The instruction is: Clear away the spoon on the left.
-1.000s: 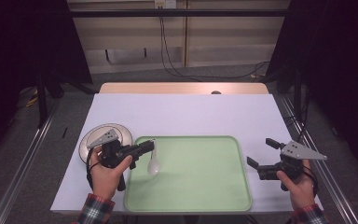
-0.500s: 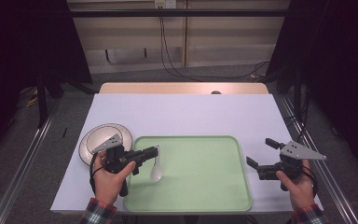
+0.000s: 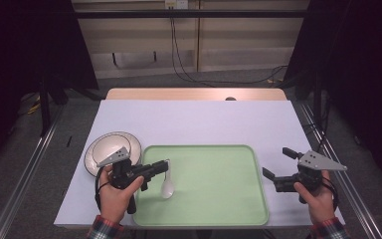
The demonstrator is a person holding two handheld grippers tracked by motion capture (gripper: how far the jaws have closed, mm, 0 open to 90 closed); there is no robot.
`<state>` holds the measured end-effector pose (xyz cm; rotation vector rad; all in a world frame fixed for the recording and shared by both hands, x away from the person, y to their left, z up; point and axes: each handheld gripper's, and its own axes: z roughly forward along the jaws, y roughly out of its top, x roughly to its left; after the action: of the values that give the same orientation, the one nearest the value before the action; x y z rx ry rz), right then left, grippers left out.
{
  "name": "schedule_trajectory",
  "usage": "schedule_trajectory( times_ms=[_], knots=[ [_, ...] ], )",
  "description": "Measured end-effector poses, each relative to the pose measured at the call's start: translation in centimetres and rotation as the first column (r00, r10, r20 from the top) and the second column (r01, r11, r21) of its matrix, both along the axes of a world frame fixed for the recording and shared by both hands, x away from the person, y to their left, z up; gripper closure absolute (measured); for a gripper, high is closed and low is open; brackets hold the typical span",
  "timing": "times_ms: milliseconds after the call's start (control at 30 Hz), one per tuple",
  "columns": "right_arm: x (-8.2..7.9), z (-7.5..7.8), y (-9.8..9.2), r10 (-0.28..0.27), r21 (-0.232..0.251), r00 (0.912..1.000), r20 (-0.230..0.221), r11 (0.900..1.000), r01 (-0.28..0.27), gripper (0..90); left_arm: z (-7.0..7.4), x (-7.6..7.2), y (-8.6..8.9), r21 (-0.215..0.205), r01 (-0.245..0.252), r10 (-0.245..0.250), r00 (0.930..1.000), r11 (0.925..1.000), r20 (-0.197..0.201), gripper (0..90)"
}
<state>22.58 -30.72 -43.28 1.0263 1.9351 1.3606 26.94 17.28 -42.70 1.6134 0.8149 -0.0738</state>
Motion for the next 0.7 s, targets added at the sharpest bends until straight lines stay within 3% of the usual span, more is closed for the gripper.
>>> schedule_trajectory(
  times_ms=[367, 633, 700],
  knots=[
    [0.0, -0.1, 0.1, 0.003, 0.0, 1.0, -0.009, 1.0, -0.003, 0.5, -0.5, 0.0, -0.4, -0.005, 0.014, -0.014, 0.9998, 0.9999, -0.015, 85.8],
    [0.0, -0.1, 0.2, 0.011, -0.008, 0.9999, -0.007, 1.0, -0.011, 0.6, -0.9, 0.2, -0.2, -0.034, 0.016, -0.017, 0.9997, 0.9993, -0.019, 85.6],
    [0.0, -0.1, 0.2, 0.015, -0.007, 0.9999, -0.009, 1.0, -0.015, 0.6, -1.1, 0.4, -0.1, -0.018, -0.002, 0.002, 0.9999, 0.9998, -0.01, 85.3]
  ],
)
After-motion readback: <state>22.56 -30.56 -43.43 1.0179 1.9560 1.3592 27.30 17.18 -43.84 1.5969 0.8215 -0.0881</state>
